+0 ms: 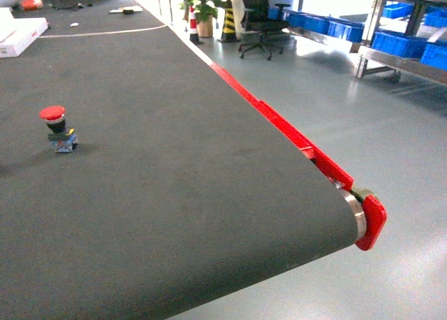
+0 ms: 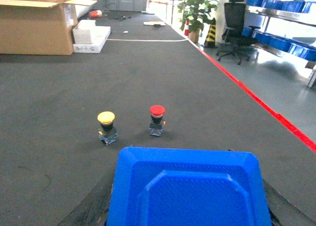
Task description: Pick blue part to blue bin on bottom shelf
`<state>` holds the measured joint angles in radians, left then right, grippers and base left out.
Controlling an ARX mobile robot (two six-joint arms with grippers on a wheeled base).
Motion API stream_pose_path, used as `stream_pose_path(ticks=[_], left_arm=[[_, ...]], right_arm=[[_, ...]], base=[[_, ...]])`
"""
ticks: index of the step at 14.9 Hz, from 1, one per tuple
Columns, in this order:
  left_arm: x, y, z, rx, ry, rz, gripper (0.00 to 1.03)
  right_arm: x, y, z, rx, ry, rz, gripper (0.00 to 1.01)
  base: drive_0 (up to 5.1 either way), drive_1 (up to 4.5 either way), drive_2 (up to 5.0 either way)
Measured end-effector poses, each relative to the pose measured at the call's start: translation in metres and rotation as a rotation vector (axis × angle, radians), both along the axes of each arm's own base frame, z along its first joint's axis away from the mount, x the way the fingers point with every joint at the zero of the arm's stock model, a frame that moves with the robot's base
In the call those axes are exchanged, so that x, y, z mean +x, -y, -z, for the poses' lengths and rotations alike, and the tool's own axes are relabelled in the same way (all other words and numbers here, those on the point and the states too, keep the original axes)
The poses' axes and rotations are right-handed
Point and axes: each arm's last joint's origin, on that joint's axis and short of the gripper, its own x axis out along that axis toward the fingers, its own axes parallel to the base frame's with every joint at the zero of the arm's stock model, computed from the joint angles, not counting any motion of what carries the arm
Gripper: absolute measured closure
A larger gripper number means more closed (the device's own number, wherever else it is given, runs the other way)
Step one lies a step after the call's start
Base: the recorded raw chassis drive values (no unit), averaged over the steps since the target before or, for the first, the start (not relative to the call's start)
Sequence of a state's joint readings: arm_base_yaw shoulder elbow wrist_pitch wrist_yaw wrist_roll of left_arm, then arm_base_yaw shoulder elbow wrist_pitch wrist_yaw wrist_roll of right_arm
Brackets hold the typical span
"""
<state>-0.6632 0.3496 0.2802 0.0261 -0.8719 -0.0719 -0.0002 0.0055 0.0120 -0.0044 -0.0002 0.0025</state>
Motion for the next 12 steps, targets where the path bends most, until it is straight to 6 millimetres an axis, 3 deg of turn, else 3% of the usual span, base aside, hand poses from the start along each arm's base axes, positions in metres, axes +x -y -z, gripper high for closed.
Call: stream_pose_path(ticks=[12], left_arm=[[0.0000,0.0000,0.0000,0.000,0.000,0.000,0.59]], right_arm=[[0.0000,0.0000,0.0000,0.000,0.000,0.000,0.03]], base=[[-1.6,-1.61,-1.6]])
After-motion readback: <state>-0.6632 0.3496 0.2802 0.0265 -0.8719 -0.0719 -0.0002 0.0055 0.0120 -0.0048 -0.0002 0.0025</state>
